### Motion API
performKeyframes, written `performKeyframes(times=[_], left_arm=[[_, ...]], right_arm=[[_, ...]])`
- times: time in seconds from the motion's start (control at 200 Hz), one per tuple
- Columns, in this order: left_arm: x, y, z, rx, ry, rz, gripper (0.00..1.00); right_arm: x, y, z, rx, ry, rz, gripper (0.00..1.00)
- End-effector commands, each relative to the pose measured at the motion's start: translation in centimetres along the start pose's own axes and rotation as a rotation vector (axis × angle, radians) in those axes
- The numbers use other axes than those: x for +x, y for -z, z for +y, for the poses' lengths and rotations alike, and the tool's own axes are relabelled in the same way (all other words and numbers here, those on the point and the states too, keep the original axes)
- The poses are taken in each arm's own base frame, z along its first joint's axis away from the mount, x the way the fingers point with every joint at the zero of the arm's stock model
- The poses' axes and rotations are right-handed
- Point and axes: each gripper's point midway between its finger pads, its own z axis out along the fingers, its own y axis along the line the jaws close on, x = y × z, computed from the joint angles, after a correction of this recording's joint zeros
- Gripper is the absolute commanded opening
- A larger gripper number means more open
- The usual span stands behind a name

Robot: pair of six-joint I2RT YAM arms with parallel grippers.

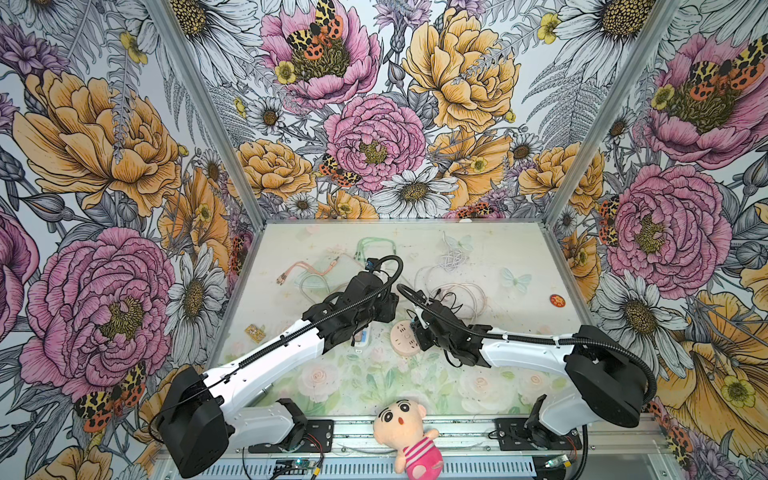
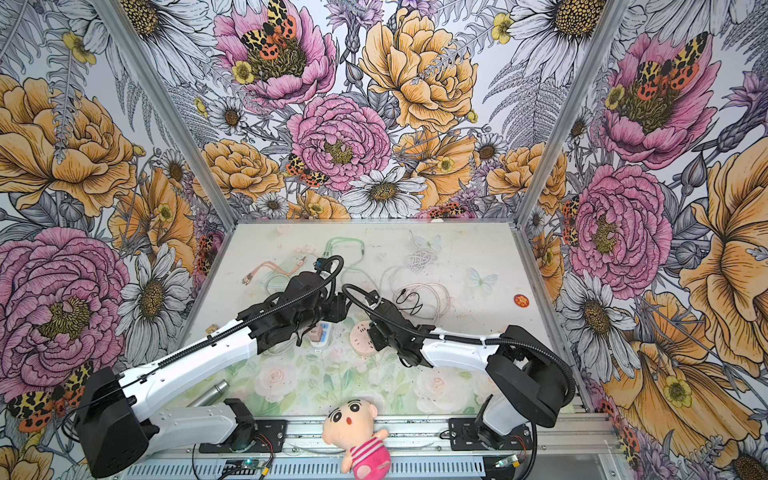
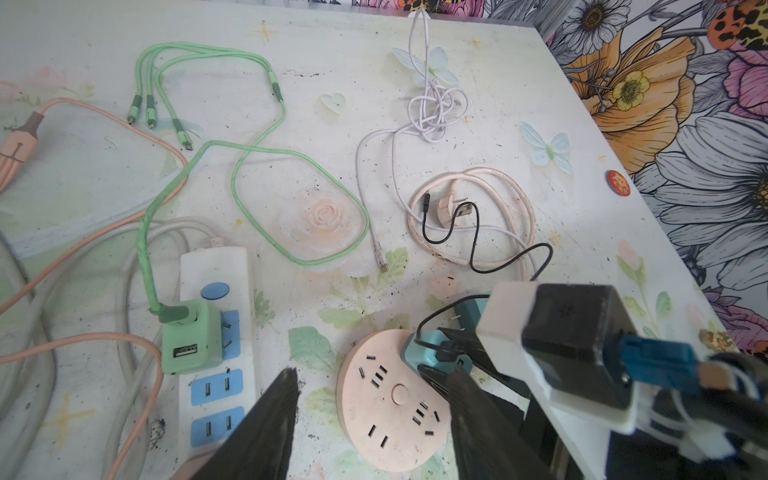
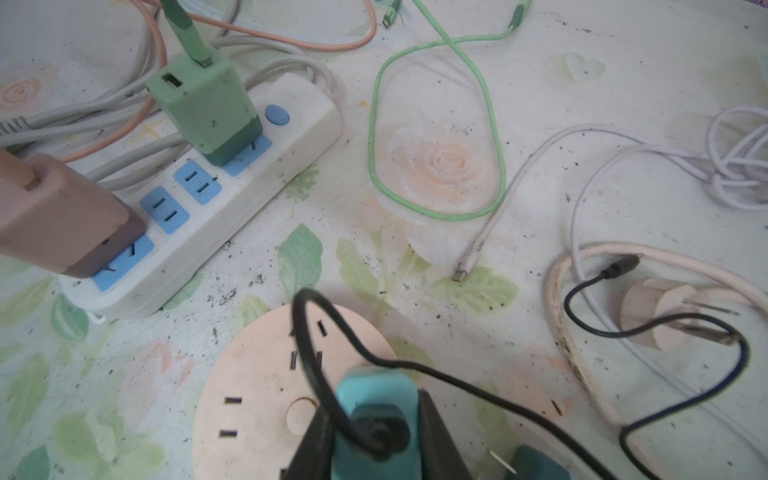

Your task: Insert the plug

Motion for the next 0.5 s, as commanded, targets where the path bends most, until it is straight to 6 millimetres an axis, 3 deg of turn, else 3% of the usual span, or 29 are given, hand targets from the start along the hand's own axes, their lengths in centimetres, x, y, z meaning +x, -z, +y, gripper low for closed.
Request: performKeyframes(times=[0.0,0.185,0.495], left_arm=[[-0.1,0.3,0.4,-0.018,0.023,-0.018,0.6],[0.1,0.3,0.7,-0.027,0.026,-0.013,0.6],[0.0,0.6,0.7,-0.03,0.026,-0.014,0.6]], right_arm=[[10.8,-0.8,-1.9,0.066,0.018,0.337,0.0],[14.0,-0.6,-2.6,0.114,-0.028,0.434,0.0],[14.5,-0.3,-3.1,0.183,-0.002,0.55,0.0]])
